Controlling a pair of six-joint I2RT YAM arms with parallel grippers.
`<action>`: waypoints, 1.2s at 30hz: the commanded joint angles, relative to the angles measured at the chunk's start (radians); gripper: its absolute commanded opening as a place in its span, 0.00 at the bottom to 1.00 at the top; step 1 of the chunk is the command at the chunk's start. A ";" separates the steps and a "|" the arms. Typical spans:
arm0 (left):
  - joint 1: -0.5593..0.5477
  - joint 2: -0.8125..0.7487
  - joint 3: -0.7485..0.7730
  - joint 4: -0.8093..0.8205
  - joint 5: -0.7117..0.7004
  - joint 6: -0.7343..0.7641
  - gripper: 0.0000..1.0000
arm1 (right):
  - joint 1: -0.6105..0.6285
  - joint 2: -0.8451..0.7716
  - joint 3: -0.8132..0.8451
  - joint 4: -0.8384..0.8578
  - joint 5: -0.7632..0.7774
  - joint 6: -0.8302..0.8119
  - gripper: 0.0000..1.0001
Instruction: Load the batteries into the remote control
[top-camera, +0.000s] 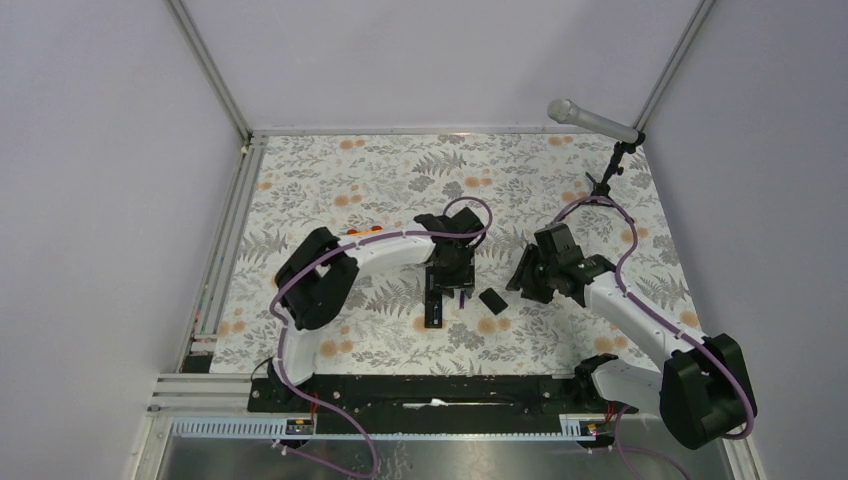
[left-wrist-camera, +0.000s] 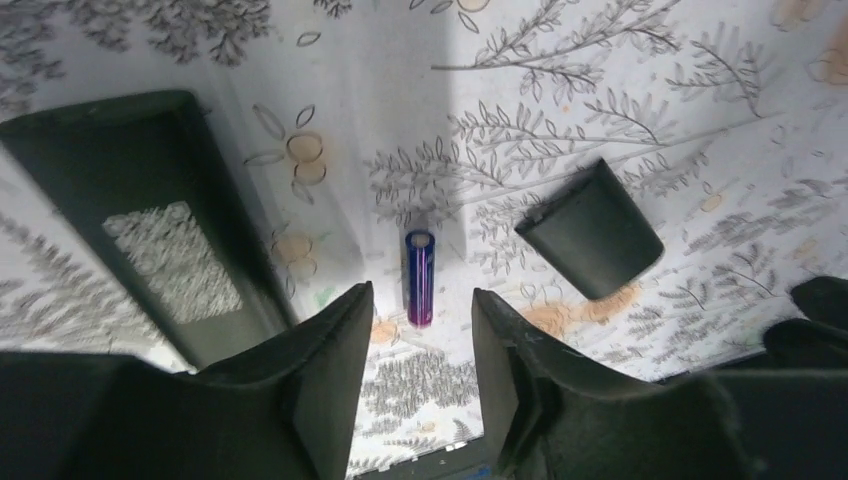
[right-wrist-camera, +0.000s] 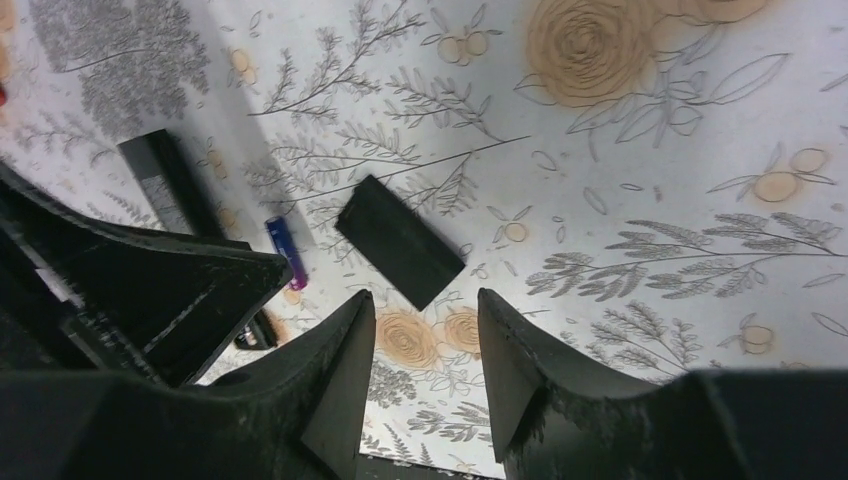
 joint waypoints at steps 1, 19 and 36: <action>0.017 -0.193 0.040 0.000 -0.086 0.016 0.48 | -0.002 -0.017 -0.004 0.074 -0.151 -0.005 0.50; 0.453 -0.835 -0.501 0.071 -0.219 0.109 0.99 | 0.489 0.400 0.386 -0.013 0.165 0.064 0.70; 0.565 -0.913 -0.618 0.134 -0.045 0.149 0.99 | 0.478 0.755 0.718 -0.302 0.330 -0.293 0.38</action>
